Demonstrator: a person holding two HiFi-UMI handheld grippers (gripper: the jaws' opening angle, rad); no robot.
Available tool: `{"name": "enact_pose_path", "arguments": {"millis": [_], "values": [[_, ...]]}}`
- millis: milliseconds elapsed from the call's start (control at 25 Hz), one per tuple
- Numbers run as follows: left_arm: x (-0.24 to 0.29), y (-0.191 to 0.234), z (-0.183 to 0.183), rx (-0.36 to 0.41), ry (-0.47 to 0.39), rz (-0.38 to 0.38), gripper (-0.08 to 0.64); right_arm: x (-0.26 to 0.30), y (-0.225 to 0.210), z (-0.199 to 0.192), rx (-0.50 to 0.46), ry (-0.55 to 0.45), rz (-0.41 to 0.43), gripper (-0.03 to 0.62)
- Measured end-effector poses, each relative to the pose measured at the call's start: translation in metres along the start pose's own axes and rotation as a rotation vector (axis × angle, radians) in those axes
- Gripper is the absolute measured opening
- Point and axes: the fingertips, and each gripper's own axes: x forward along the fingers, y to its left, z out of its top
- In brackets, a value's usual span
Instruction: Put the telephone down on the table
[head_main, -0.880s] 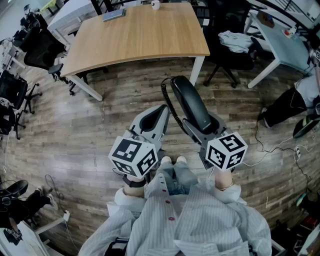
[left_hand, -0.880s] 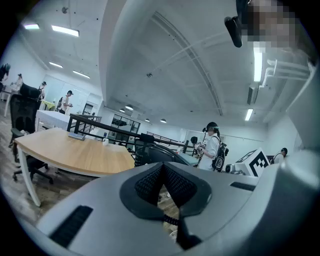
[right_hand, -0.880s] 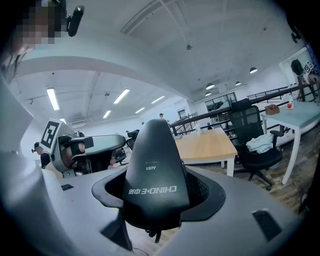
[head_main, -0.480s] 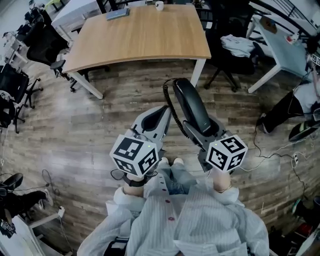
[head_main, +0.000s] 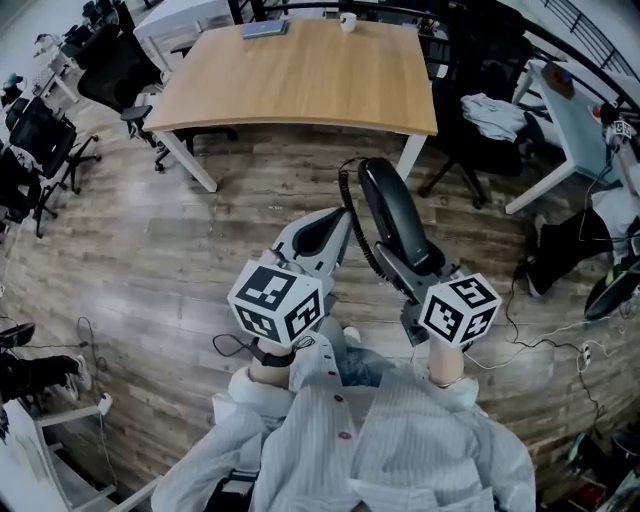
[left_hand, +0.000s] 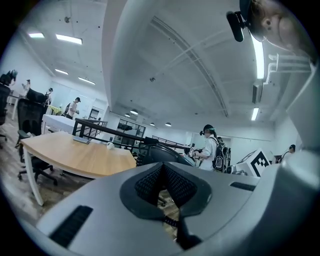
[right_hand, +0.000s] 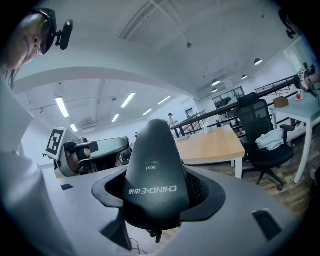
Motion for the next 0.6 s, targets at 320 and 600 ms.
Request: {"name": "enact_pose_path", "arguments": {"millis": [320,600], "values": [[0.009,0.004,-0.004,-0.013,0.01,0.015,0.009,0.005,-0.008,0.004,0.004,0.01,0.018,0.307],[0.027,0.034,-0.006,-0.02,0.024,0.002,0.009,0.038,-0.022,0.004,0.02,0.028,0.006,0.307]]}}
